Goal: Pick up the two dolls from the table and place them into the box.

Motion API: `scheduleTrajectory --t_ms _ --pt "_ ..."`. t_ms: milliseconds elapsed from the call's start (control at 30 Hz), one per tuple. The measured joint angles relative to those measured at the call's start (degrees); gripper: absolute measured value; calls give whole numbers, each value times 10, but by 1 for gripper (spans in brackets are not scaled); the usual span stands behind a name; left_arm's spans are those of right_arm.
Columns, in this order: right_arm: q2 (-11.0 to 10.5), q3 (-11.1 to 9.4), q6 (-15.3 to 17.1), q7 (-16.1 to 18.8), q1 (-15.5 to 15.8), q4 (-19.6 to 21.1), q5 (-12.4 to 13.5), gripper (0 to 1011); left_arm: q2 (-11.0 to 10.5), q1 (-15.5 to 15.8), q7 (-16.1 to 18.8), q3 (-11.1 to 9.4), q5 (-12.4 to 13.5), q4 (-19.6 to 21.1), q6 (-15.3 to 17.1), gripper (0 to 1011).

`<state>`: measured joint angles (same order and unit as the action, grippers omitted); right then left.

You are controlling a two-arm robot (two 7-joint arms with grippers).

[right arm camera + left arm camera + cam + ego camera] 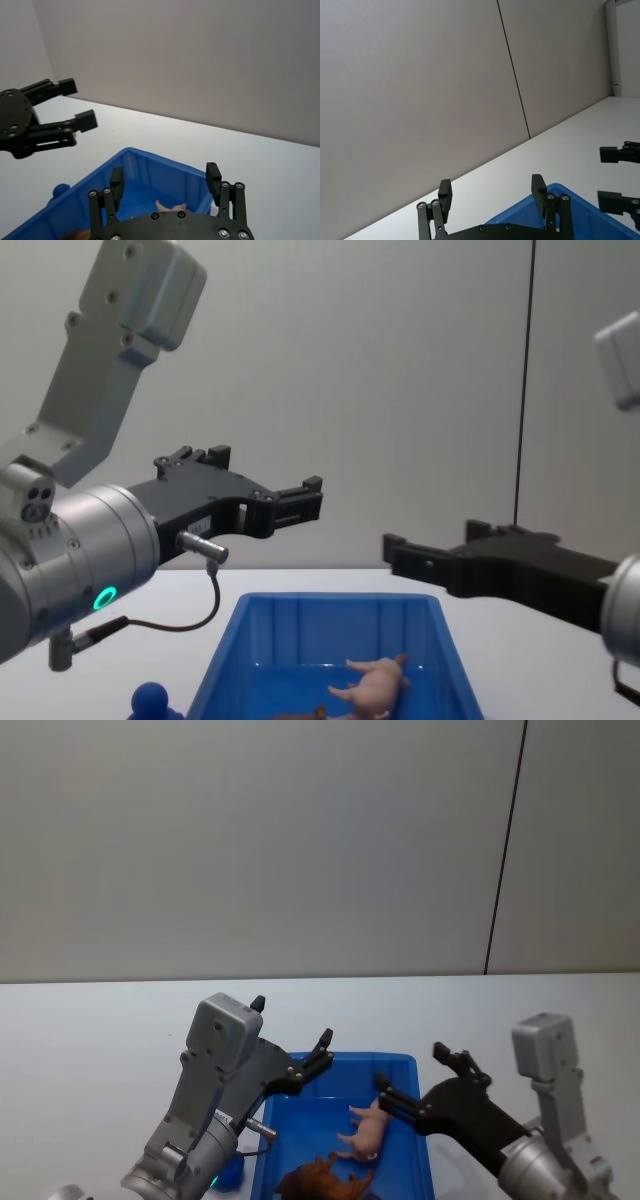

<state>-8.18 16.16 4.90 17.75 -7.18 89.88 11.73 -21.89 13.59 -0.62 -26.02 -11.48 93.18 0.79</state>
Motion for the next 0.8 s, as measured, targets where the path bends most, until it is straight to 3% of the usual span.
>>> scheduleTrajectory --t_ms 433,800 --pt "-25 -16 -1 -79 49 43 29 1001 0 0 0 0 0 0 0 1002" --pt "-39 -25 -3 -117 78 66 47 1001 0 0 0 0 0 0 0 1002"
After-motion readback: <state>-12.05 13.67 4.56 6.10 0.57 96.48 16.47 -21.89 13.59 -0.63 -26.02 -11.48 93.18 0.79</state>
